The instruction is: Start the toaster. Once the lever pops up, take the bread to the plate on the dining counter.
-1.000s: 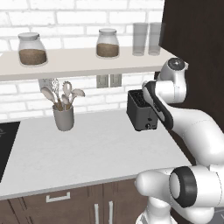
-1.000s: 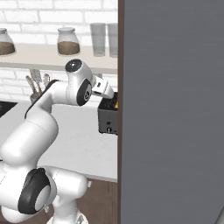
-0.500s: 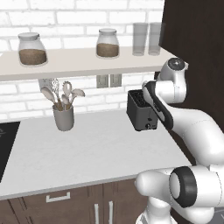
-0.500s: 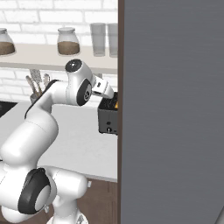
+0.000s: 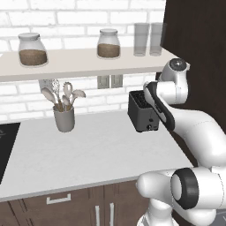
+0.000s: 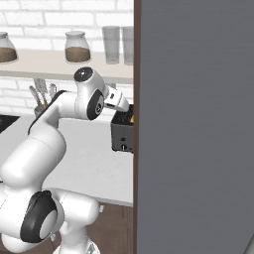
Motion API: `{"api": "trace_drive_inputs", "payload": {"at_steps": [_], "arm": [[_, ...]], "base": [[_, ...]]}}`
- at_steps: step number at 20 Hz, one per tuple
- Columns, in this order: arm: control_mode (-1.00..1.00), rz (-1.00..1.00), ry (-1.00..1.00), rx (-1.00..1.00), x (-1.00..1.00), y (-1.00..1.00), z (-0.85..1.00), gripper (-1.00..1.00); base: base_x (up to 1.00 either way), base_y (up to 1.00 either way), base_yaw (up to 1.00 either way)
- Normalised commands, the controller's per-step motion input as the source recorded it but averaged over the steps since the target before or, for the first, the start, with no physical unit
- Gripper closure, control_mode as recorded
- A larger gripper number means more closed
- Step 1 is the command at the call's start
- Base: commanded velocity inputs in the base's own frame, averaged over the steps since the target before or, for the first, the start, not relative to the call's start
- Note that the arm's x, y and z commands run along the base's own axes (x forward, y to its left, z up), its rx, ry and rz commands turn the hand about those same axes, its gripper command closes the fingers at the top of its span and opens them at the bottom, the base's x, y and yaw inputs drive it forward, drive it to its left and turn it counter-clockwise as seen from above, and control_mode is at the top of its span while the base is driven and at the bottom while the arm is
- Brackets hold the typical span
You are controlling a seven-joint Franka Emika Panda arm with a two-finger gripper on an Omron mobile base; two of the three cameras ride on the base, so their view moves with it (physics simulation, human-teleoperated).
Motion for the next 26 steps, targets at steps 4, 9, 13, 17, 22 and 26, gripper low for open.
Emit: {"api": "trace_drive_inputs", "payload": {"at_steps": [4, 9, 13, 17, 22, 26], "arm": [[-1.00, 0.00, 0.00, 0.00, 0.00, 0.00, 0.00, -1.00], [-1.00, 0.00, 0.00, 0.00, 0.00, 0.00, 0.00, -1.00], [-1.00, 0.00, 0.00, 0.00, 0.00, 0.00, 0.00, -1.00], [-1.00, 0.00, 0.00, 0.00, 0.00, 0.00, 0.00, -1.00], [-1.00, 0.00, 0.00, 0.00, 0.00, 0.00, 0.00, -1.00], [-1.00, 0.00, 0.00, 0.00, 0.00, 0.00, 0.00, -1.00]], "base": [[0.00, 0.00, 0.00], [0.00, 0.00, 0.00], [0.00, 0.00, 0.00], [0.00, 0.00, 0.00], [0.00, 0.00, 0.00], [0.00, 0.00, 0.00]]}}
